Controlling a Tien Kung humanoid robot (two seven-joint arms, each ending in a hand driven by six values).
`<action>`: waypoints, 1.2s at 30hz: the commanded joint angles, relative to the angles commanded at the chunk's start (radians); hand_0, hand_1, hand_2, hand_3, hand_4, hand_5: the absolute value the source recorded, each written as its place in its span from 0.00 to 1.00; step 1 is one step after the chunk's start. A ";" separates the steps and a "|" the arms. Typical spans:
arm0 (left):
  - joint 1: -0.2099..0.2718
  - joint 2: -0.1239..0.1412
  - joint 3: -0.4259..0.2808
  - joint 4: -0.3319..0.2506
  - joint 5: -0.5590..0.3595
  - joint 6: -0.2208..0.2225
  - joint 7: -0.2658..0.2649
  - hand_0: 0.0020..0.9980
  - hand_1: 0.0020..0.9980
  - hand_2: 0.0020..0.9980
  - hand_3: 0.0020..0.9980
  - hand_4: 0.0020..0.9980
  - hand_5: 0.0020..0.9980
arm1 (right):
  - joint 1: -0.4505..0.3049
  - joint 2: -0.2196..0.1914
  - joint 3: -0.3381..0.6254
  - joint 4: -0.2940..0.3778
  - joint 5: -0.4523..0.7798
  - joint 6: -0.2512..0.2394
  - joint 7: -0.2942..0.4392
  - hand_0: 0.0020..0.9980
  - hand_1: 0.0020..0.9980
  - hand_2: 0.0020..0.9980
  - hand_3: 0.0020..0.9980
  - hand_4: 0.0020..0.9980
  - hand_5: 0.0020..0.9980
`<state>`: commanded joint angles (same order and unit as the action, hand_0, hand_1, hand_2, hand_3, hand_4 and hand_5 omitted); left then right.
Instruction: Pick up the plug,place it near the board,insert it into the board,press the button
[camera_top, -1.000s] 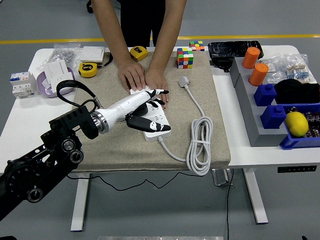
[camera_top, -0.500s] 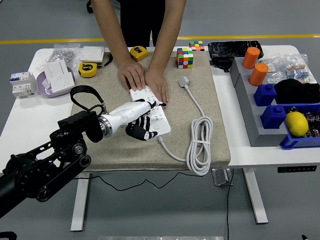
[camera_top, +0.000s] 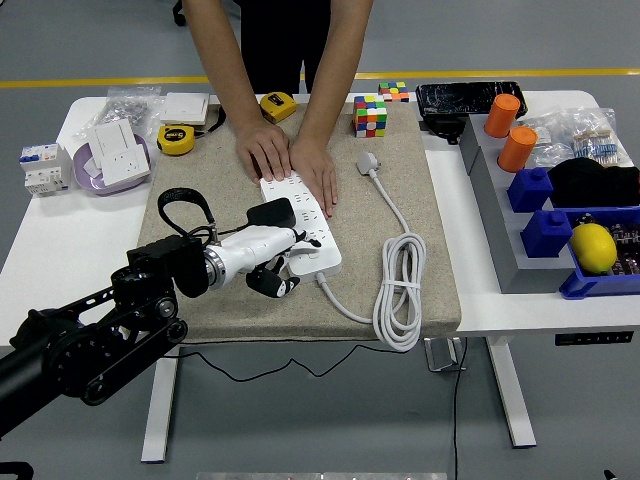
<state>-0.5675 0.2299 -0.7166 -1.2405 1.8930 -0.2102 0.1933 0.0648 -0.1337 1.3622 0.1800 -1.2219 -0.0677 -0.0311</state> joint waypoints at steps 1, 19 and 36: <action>0.000 0.001 0.001 0.001 0.000 0.000 0.000 0.14 0.02 0.14 0.86 0.60 0.00 | 0.000 0.000 0.000 0.000 0.000 0.000 0.000 0.97 0.83 0.76 0.80 1.00 0.98; 0.005 -0.002 0.020 0.016 0.006 0.010 -0.003 0.14 0.02 0.14 0.86 0.61 0.00 | -0.005 -0.001 -0.001 0.000 -0.004 0.000 0.000 0.97 0.83 0.76 0.80 1.00 0.98; 0.002 0.001 0.030 0.030 0.016 -0.009 0.002 0.14 0.02 0.14 0.84 0.62 0.00 | -0.001 -0.001 0.002 0.000 -0.003 0.000 0.000 0.97 0.83 0.76 0.80 1.00 0.98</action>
<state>-0.5655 0.2311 -0.6867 -1.2103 1.9095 -0.2188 0.1953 0.0637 -0.1345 1.3641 0.1800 -1.2245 -0.0678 -0.0310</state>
